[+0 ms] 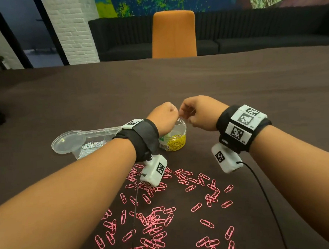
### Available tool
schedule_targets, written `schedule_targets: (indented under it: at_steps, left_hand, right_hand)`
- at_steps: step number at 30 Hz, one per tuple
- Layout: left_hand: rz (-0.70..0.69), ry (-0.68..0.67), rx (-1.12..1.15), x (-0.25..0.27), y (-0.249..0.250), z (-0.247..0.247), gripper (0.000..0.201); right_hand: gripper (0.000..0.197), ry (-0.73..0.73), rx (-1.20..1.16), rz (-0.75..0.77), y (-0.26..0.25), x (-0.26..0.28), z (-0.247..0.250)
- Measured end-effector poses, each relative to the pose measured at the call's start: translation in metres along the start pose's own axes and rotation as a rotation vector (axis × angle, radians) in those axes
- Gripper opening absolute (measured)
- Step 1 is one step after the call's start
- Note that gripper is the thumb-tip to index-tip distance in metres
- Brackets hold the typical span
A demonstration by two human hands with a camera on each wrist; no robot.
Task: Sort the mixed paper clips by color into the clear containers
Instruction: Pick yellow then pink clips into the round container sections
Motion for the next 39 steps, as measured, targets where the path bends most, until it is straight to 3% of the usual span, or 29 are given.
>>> schedule_targets:
  at_steps: [2, 5, 9, 12, 15, 17, 19, 22, 24, 26, 28, 32, 35, 39]
  left_hand:
    - [-0.048, -0.041, -0.046, 0.001, -0.001, -0.011, 0.019]
    - [-0.148, -0.106, -0.247, 0.004, -0.005, -0.023, 0.030]
    - [-0.209, -0.055, -0.355, 0.008, -0.009, -0.020, 0.035]
    - [-0.225, -0.059, -0.386, 0.012, -0.008, -0.017, 0.034]
    - [-0.230, 0.035, -0.316, 0.021, -0.011, -0.002, 0.028]
    - [-0.227, 0.130, -0.256, 0.035, -0.016, 0.015, 0.023]
    - [-0.224, 0.110, -0.269, 0.056, -0.024, 0.027, 0.016]
    - [-0.204, -0.227, -0.431, 0.097, -0.038, 0.018, 0.022]
    - [-0.179, -0.431, -0.545, 0.126, -0.052, 0.003, 0.051]
    - [-0.167, -0.525, -0.638, 0.146, -0.064, -0.008, 0.074]
    - [-0.189, -0.544, -0.676, 0.159, -0.068, -0.015, 0.075]
    - [-0.259, -0.472, -0.624, 0.170, -0.059, -0.017, 0.049]
    - [-0.332, -0.440, -0.662, 0.175, -0.054, -0.020, 0.032]
    - [-0.330, -0.403, -0.633, 0.174, -0.054, -0.016, 0.026]
  right_hand:
    - [0.023, -0.002, 0.070, -0.016, 0.005, 0.016, 0.001]
    - [0.016, -0.206, 0.250, -0.068, 0.015, 0.044, -0.013]
    - [0.062, -0.492, 0.474, -0.187, 0.027, 0.080, -0.044]
    - [0.089, -0.530, 0.532, -0.182, 0.020, 0.096, -0.059]
    - [0.095, -0.555, 0.451, -0.079, 0.002, 0.112, -0.072]
    - [0.087, -0.586, 0.464, 0.001, -0.009, 0.123, -0.082]
    - [0.071, -0.595, 0.480, 0.098, -0.016, 0.134, -0.091]
    - [0.044, -0.564, 0.434, 0.278, -0.022, 0.148, -0.097]
    - [0.029, -0.530, 0.421, 0.350, -0.024, 0.154, -0.095]
    - [0.024, -0.521, 0.418, 0.368, -0.025, 0.156, -0.094]
    - [0.023, -0.525, 0.398, 0.366, -0.026, 0.156, -0.093]
    - [0.015, -0.473, 0.271, 0.294, -0.022, 0.147, -0.086]
    - [0.011, -0.385, 0.071, 0.166, -0.014, 0.135, -0.072]
    - [0.010, -0.190, -0.134, 0.065, -0.008, 0.100, -0.047]
Point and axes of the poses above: each hand's wrist, its own x-axis away from the middle knuckle, its own z-axis out of the back of the hand, y = z × x, the point moved 5 cm from there along -x, towards the middle knuckle, and after that the axes turned 6 degrees about -x, right-handed, at the moved point
